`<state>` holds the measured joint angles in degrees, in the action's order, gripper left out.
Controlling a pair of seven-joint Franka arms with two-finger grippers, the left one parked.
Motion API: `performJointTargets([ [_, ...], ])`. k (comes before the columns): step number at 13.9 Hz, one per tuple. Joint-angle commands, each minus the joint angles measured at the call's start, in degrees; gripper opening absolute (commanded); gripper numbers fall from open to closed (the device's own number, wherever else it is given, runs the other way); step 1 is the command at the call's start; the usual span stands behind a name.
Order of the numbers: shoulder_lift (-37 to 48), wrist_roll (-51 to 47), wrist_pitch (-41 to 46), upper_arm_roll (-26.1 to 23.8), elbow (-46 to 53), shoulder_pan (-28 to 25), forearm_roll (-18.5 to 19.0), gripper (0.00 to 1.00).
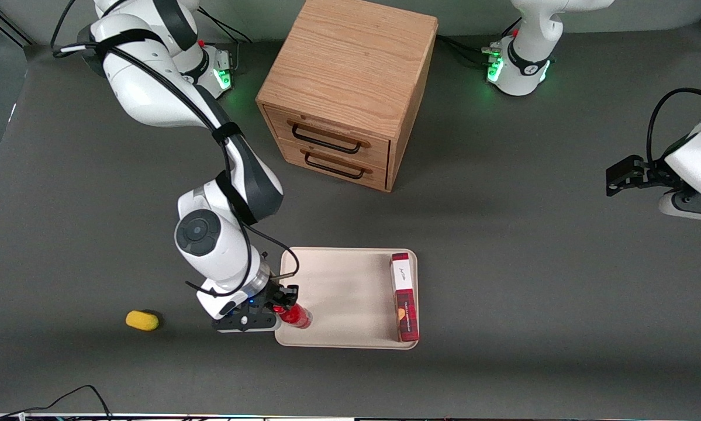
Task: Place coke bottle on tray
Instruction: 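Carry the held bottle over the cream tray with the right gripper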
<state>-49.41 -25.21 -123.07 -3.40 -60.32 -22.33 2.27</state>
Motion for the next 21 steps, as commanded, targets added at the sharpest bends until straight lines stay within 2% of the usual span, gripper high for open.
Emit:
performJointTargets([
  [1,-1.5,-1.6,-0.3,1.2,3.0,-1.1,1.2,0.0],
  [4,-2.0,-1.6,-1.0,1.2,2.9,-1.1,1.2,0.0],
  [5,-2.2,-1.6,-1.0,1.2,2.9,-1.1,1.2,0.03],
  [8,-2.2,-1.7,-1.8,1.2,2.8,-1.1,1.1,0.65],
  [10,-2.2,-3.1,-1.8,1.3,2.8,-1.1,1.1,0.92],
  [11,-2.2,-3.9,-1.8,1.3,2.8,-1.1,1.2,0.98],
  [16,1.6,-3.8,1.1,1.2,1.5,-0.4,1.2,1.0],
  [18,7.1,-3.6,5.3,1.1,-2.7,1.1,0.8,1.0],
  [21,19.2,-2.9,11.9,0.6,-13.9,3.3,1.0,1.0],
])
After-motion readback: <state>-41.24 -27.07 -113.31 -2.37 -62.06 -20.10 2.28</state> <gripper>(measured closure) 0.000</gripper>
